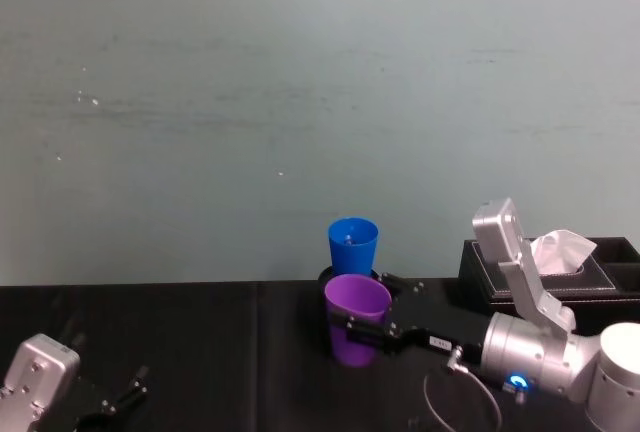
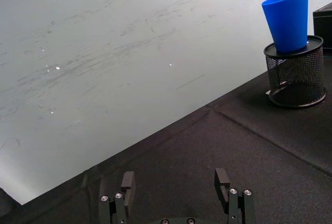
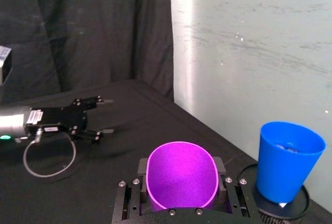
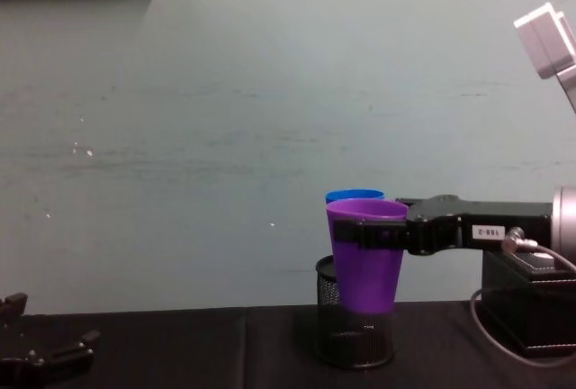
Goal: Pick up one cup with a gripper and tap it against the other cup.
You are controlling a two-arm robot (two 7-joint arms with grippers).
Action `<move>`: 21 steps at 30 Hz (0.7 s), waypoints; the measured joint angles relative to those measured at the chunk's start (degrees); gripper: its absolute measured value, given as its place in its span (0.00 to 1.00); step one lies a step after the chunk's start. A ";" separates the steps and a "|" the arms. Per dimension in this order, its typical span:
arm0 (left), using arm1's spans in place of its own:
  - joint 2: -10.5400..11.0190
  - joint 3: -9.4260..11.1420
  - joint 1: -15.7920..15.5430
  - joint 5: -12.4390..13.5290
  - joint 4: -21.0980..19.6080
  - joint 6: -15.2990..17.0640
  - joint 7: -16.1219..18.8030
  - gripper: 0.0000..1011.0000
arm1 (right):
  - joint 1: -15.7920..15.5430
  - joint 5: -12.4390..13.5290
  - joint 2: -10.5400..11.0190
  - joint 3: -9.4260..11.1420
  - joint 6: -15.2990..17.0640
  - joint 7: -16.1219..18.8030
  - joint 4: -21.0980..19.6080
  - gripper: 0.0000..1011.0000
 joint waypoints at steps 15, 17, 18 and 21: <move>0.00 0.00 0.00 0.00 0.00 0.00 0.00 0.99 | -3.76 1.74 2.07 -1.35 -2.44 -0.72 -2.29 0.71; 0.00 0.00 0.00 0.00 0.00 0.00 0.00 0.99 | -3.94 1.80 2.16 -1.49 -2.77 -0.68 -2.27 0.71; 0.00 0.00 0.00 0.00 0.00 0.00 0.00 0.99 | -4.11 1.86 2.21 -1.66 -3.12 -0.66 -2.19 0.71; 0.00 0.00 0.00 0.00 0.00 0.00 0.00 0.99 | -4.34 1.81 2.27 -1.93 -3.72 -0.66 -2.00 0.71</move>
